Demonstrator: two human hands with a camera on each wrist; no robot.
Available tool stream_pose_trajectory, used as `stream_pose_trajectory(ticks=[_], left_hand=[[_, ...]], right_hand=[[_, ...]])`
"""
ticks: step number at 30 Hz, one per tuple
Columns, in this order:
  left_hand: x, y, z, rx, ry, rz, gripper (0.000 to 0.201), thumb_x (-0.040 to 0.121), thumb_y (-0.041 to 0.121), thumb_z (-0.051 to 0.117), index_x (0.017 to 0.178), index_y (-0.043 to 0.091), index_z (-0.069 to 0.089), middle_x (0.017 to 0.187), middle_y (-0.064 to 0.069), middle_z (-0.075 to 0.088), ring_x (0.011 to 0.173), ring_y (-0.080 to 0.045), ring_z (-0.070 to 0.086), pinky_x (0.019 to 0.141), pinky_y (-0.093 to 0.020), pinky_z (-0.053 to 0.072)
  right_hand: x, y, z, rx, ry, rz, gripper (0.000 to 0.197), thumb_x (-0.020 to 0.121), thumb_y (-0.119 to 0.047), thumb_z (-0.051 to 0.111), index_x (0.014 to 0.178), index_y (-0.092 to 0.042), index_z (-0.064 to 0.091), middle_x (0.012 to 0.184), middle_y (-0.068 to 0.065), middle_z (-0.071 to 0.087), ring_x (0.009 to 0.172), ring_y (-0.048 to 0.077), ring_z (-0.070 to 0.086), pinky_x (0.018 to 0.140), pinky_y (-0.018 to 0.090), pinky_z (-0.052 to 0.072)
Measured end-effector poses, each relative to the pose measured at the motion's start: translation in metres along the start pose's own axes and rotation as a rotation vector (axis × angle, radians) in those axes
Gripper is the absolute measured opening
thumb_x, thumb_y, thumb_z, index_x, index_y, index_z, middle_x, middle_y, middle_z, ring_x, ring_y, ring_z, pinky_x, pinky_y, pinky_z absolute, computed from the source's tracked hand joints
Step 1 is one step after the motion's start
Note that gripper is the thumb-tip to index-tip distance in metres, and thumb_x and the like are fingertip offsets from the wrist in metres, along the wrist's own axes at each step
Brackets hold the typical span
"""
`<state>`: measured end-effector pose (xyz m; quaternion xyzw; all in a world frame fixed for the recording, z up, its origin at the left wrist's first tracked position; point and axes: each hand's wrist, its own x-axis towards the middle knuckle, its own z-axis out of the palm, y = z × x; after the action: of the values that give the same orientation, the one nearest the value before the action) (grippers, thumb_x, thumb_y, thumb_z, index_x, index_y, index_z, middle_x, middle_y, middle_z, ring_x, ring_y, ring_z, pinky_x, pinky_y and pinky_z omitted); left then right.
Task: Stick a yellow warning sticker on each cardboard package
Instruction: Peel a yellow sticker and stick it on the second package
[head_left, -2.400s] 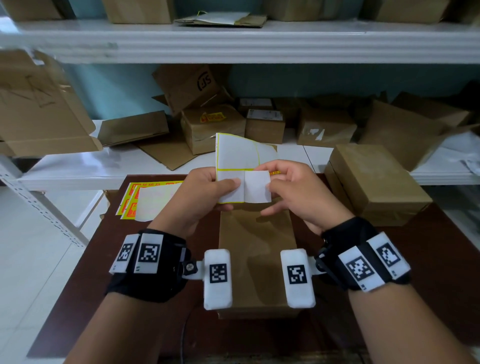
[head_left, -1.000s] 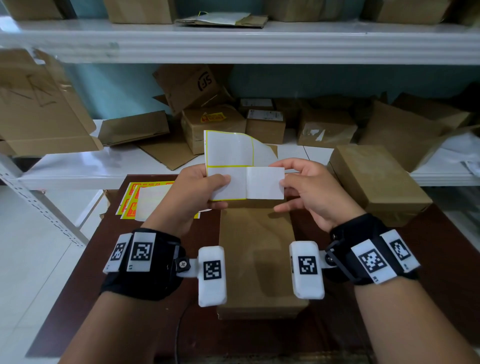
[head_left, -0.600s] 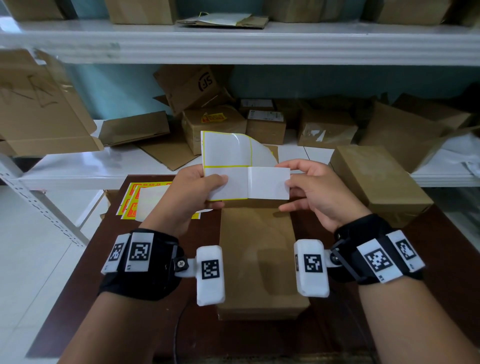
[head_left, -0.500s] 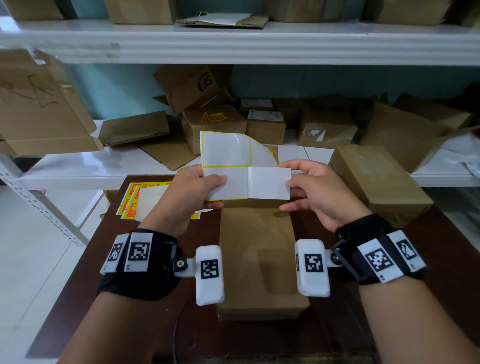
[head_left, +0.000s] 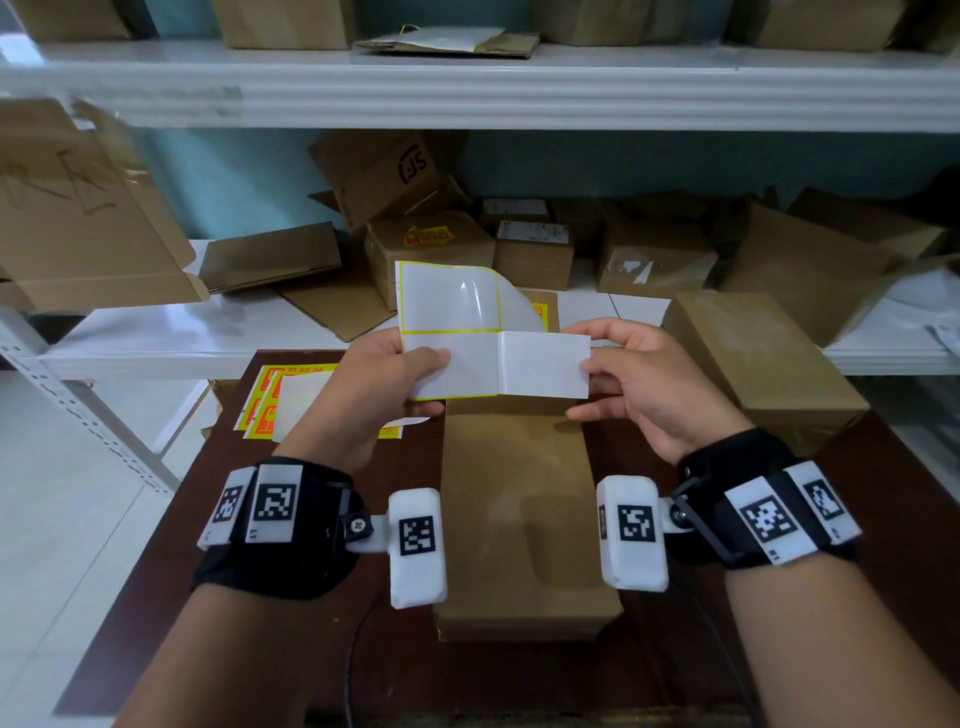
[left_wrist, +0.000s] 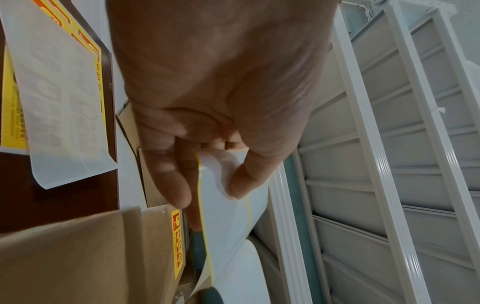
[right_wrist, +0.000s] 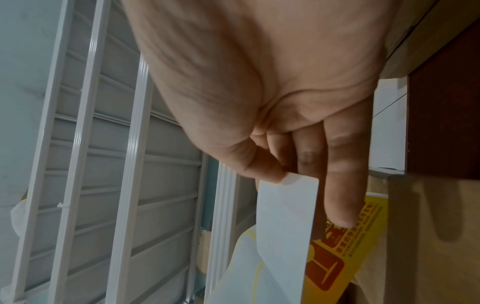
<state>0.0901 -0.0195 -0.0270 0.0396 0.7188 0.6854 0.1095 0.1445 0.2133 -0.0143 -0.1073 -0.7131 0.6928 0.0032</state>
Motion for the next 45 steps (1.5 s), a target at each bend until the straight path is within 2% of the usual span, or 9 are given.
stream_pose_trajectory(ticks=[6, 11, 17, 22, 26, 32, 38, 41, 45], left_hand=[[0.000, 0.000, -0.001, 0.001, 0.002, 0.006, 0.011, 0.096, 0.015, 0.061, 0.099, 0.017, 0.072, 0.101, -0.005, 0.076, 0.086, -0.017, 0.071, 0.074, -0.034, 0.061], [0.001, 0.000, -0.003, -0.004, 0.011, -0.001, 0.013, 0.096, 0.015, 0.062, 0.104, 0.015, 0.071, 0.104, -0.006, 0.075, 0.089, -0.019, 0.070, 0.070, -0.032, 0.061], [0.002, -0.001, -0.005, -0.001, 0.013, -0.003, 0.014, 0.096, 0.015, 0.061, 0.106, 0.016, 0.071, 0.108, -0.007, 0.075, 0.091, -0.019, 0.070, 0.065, -0.029, 0.059], [0.003, -0.001, -0.006, 0.003, 0.019, -0.007, 0.015, 0.096, 0.016, 0.061, 0.108, 0.016, 0.071, 0.107, -0.006, 0.075, 0.093, -0.020, 0.071, 0.064, -0.029, 0.058], [0.004, -0.002, -0.008, -0.004, 0.022, -0.006, 0.015, 0.096, 0.016, 0.061, 0.107, 0.018, 0.071, 0.107, -0.006, 0.075, 0.092, -0.019, 0.071, 0.065, -0.029, 0.059], [0.007, -0.005, -0.008, -0.006, 0.033, -0.024, 0.013, 0.097, 0.016, 0.061, 0.105, 0.017, 0.071, 0.111, -0.010, 0.074, 0.093, -0.021, 0.070, 0.064, -0.029, 0.060], [0.016, -0.013, 0.001, -0.106, 0.028, -0.071, 0.024, 0.099, 0.018, 0.060, 0.122, 0.009, 0.061, 0.113, -0.012, 0.071, 0.091, -0.025, 0.074, 0.060, -0.028, 0.059], [0.021, -0.015, 0.005, -0.257, 0.023, -0.095, 0.032, 0.099, 0.015, 0.060, 0.128, 0.001, 0.056, 0.119, -0.016, 0.069, 0.092, -0.025, 0.075, 0.067, -0.029, 0.061], [0.030, -0.021, 0.000, -0.333, 0.070, -0.105, 0.037, 0.098, 0.003, 0.058, 0.135, -0.001, 0.052, 0.124, -0.016, 0.068, 0.106, -0.023, 0.072, 0.074, -0.029, 0.061]], right_hand=[[0.000, 0.000, -0.002, 0.004, 0.011, 0.002, 0.033, 0.094, 0.006, 0.048, 0.112, -0.013, 0.068, 0.113, 0.015, 0.073, 0.081, 0.022, 0.074, 0.056, 0.030, 0.060], [0.000, -0.001, -0.003, 0.004, 0.015, 0.000, 0.033, 0.094, 0.006, 0.047, 0.112, -0.013, 0.068, 0.114, 0.017, 0.072, 0.079, 0.020, 0.073, 0.056, 0.031, 0.060], [-0.001, -0.002, -0.004, 0.006, 0.021, 0.001, 0.033, 0.094, 0.006, 0.048, 0.110, -0.015, 0.068, 0.118, 0.021, 0.069, 0.085, 0.025, 0.071, 0.055, 0.030, 0.060], [-0.001, -0.002, -0.005, 0.002, 0.024, -0.002, 0.034, 0.094, 0.006, 0.048, 0.109, -0.016, 0.068, 0.118, 0.019, 0.069, 0.082, 0.023, 0.071, 0.058, 0.032, 0.061], [-0.002, -0.003, -0.007, 0.006, 0.027, 0.001, 0.033, 0.095, 0.005, 0.048, 0.108, -0.017, 0.068, 0.117, 0.018, 0.069, 0.086, 0.024, 0.071, 0.061, 0.033, 0.063], [-0.003, -0.005, -0.006, 0.023, 0.031, 0.001, 0.034, 0.095, 0.006, 0.046, 0.104, -0.017, 0.069, 0.117, 0.021, 0.069, 0.084, 0.025, 0.069, 0.056, 0.030, 0.061], [-0.003, -0.006, -0.006, 0.035, 0.032, -0.001, 0.034, 0.095, 0.007, 0.046, 0.105, -0.016, 0.069, 0.114, 0.020, 0.070, 0.081, 0.024, 0.070, 0.056, 0.031, 0.061], [-0.003, -0.005, -0.006, 0.043, 0.034, -0.001, 0.034, 0.095, 0.008, 0.046, 0.105, -0.016, 0.069, 0.109, 0.018, 0.071, 0.076, 0.022, 0.070, 0.056, 0.031, 0.061], [-0.003, -0.004, -0.008, 0.056, 0.035, -0.005, 0.034, 0.095, 0.007, 0.045, 0.105, -0.016, 0.068, 0.104, 0.015, 0.071, 0.075, 0.022, 0.069, 0.055, 0.031, 0.061]])
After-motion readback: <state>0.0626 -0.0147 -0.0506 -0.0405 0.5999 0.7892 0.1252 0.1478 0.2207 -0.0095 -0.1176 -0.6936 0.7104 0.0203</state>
